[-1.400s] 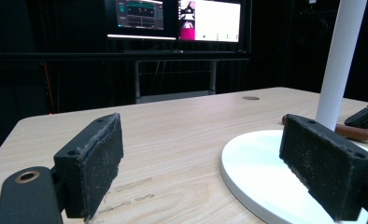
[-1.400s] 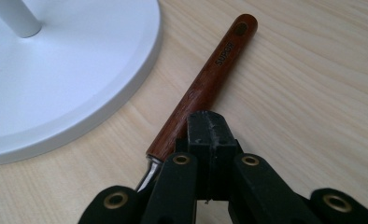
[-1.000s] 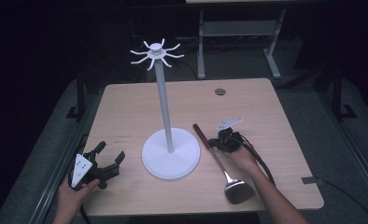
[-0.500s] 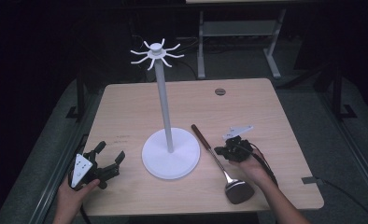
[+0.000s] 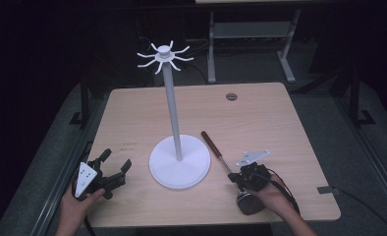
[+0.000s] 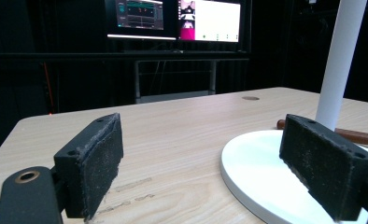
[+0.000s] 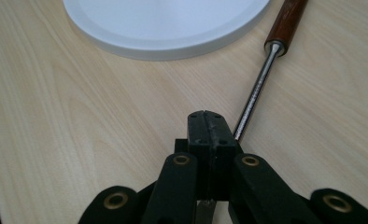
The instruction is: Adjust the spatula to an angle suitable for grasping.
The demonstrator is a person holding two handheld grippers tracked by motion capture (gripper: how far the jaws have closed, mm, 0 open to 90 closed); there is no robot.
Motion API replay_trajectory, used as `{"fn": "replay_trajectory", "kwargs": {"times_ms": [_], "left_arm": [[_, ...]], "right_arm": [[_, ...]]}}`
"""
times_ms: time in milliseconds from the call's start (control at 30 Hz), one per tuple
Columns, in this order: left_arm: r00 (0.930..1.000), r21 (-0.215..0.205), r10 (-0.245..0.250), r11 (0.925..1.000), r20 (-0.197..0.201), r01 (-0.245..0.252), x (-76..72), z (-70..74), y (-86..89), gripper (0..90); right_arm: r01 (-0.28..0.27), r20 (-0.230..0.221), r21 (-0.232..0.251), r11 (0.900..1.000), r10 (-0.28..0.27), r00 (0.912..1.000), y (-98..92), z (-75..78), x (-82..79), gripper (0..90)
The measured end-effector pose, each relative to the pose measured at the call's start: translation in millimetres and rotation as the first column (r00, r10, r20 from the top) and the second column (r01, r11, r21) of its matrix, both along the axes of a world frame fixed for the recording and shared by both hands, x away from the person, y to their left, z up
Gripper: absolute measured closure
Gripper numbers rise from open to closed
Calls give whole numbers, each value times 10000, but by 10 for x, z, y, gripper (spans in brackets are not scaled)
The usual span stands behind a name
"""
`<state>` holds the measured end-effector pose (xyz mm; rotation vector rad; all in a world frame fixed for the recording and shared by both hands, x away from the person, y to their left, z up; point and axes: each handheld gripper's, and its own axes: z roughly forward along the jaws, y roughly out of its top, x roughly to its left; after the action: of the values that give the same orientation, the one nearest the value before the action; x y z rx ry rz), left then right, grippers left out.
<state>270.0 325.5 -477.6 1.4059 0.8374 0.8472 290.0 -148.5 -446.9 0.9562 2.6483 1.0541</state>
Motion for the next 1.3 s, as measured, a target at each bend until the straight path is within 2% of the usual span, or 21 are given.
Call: {"fn": "replay_trajectory", "kwargs": {"times_ms": [133, 467, 1067, 1300], "left_arm": [[10000, -16, 2, 10000, 11, -2, 0, -1, 3, 131], [10000, -11, -15, 10000, 11, 15, 0, 0, 0, 131], [10000, -8, -24, 10000, 17, 24, 0, 0, -3, 131], [10000, -14, -24, 10000, 29, 24, -2, 0, -5, 131]], "right_arm": [[-66, -128, -355, 9993, 62, 9999, 29, -51, 28, 895], [71, -212, -571, 9983, -84, 9997, 7, -74, 43, 895], [783, -293, -737, 9942, -807, 9963, -244, -84, 169, 895], [1157, -48, -823, 9899, -1165, 9932, -369, -82, 246, 895]]}}
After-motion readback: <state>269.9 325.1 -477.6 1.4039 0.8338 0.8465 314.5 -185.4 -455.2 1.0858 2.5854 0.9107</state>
